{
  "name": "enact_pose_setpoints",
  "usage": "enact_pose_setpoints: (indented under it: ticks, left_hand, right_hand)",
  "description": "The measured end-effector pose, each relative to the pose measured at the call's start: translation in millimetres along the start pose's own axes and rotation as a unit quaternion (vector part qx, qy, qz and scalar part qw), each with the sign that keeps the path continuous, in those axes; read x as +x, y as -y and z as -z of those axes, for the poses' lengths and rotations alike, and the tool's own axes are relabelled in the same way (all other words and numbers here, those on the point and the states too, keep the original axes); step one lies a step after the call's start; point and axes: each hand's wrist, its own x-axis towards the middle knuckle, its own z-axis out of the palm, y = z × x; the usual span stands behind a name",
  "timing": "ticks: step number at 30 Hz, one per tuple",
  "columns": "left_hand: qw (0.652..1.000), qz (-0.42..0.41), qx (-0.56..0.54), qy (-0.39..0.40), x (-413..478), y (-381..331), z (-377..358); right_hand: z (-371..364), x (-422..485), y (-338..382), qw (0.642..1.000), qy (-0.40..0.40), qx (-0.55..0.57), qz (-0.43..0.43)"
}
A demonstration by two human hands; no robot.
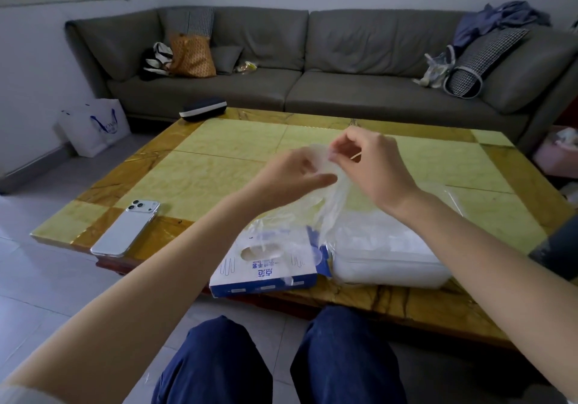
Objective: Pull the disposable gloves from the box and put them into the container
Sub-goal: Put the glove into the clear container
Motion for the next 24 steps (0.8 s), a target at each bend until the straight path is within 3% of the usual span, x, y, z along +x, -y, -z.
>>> enact_pose_setpoints:
  ticks: [2,4,6,9,11,14,18,22,24]
  left_hand:
    - [0.999,-0.020,-0.032,-0.035,4.9,-4.5,-4.8]
    - [0.996,-0.025,-0.065,-0.052,7.3,-6.4,-5.6]
    - [0.994,-0.032,-0.100,-0.038,6.9,-10.0,-5.3]
    - [0.985,-0.027,-0.171,0.009,7.6,-11.8,-7.6]
    - [0.977,-0.030,-0.209,0.032,9.4,-9.7,-9.4]
    - [0.964,-0.030,-0.258,0.056,10.4,-3.2,-7.9]
    - [0.962,-0.011,-0.267,0.056,14.3,4.7,-6.6]
    - [0.977,0.005,-0.188,0.096,19.4,11.9,-8.0]
    - [0.978,0.020,-0.166,0.127,23.9,13.5,-9.4]
  right_hand:
    - [2.1,-2.4,2.0,0.997,0.004,0.071,-0.025]
    - [6.4,-3.0,-6.9,0.983,0.026,0.142,-0.111]
    - [11.2,-5.5,-18.6,0.952,0.090,0.208,-0.207]
    - [13.8,-15.7,-33.3,0.896,0.205,0.315,-0.237]
    - [15.6,-22.1,-37.8,0.859,0.208,0.390,-0.259]
    - [21.8,-24.0,-48.6,0.831,0.190,0.438,-0.286]
    - [31.8,-24.8,-62.7,0.834,0.182,0.399,-0.336]
    - [36.2,-29.0,-74.3,0.821,0.153,0.436,-0.335]
    - [38.9,-28.1,-75.7,0.849,0.137,0.396,-0.321]
